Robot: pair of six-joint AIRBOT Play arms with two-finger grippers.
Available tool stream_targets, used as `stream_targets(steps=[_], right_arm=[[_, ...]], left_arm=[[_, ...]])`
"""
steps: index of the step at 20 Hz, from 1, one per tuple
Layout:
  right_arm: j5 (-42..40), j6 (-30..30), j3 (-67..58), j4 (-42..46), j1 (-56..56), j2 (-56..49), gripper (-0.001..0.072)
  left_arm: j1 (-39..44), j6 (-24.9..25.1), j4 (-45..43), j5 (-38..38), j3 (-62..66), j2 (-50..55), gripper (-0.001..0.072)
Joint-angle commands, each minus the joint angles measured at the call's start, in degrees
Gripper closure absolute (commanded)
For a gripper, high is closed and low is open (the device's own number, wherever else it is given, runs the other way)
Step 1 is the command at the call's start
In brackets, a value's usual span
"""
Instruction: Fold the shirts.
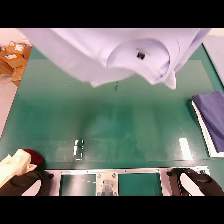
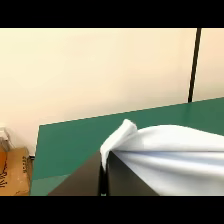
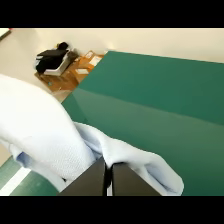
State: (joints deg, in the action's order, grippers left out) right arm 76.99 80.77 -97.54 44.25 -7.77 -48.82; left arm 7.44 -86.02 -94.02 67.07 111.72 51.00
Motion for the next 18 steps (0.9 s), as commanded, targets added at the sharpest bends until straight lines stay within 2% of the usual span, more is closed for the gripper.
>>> stream_targets(steps=[1, 3, 5, 7, 10, 12, 15, 16, 17, 18], right_arm=[[5.46, 1.77, 4.22, -0.28, 0.22, 1.53, 0.0694], [5.42, 1.73, 13.29, -0.96, 1.75, 1.53, 0.0694], [1.01, 1.01, 26.23, -0.96, 4.92, 1.38, 0.0693], [-9.75, -0.46, 41.03, -0.96, 9.31, 0.07, 0.0693], [-33.7, -0.46, 58.95, -1.22, 15.65, -6.62, 0.0693], [-44.52, -0.46, 62.31, -1.75, 17.27, -13.31, 0.0693], [-50.95, -1.9, 59.01, -1.81, 16.85, -21.73, 0.0692], [-51.17, -3.74, 56.59, -1.79, 16.09, -23.54, 0.0684], [-50.73, -6.01, 53.86, -1.55, 14.82, -24.37, 0.0579], [-49.62, -8.44, 51.36, -0.92, 13.09, -24.28, 0.0437]], left_arm=[[-0.04, 1.07, -0.07, 1.05, 0.42, 1.75, 0.0687], [-0.04, 1.11, 0.44, 0.7, -3.28, 4.9, 0.0687], [-0.04, 3.32, 4.37, 0.13, -8.35, 9.44, 0.0687], [-0.04, 6.62, 11.45, -2.71, -14.6, 15.43, 0.0687], [-0.04, 12.41, 24.06, -10.49, -23.45, 26.73, 0.0687], [-0.04, 14.93, 30.29, -13.84, -24.96, 34.42, 0.0687], [-0.04, 14.84, 34.47, -16.55, -24.94, 42.05, 0.0684], [-0.04, 14.19, 34.42, -16.46, -24.94, 42.84, 0.0546], [-0.04, 13.09, 33.73, -16.41, -24.87, 42.84, 0.0231], [-0.07, 11.63, 31.82, -14.27, -23.63, 42.66, 0.0167]])
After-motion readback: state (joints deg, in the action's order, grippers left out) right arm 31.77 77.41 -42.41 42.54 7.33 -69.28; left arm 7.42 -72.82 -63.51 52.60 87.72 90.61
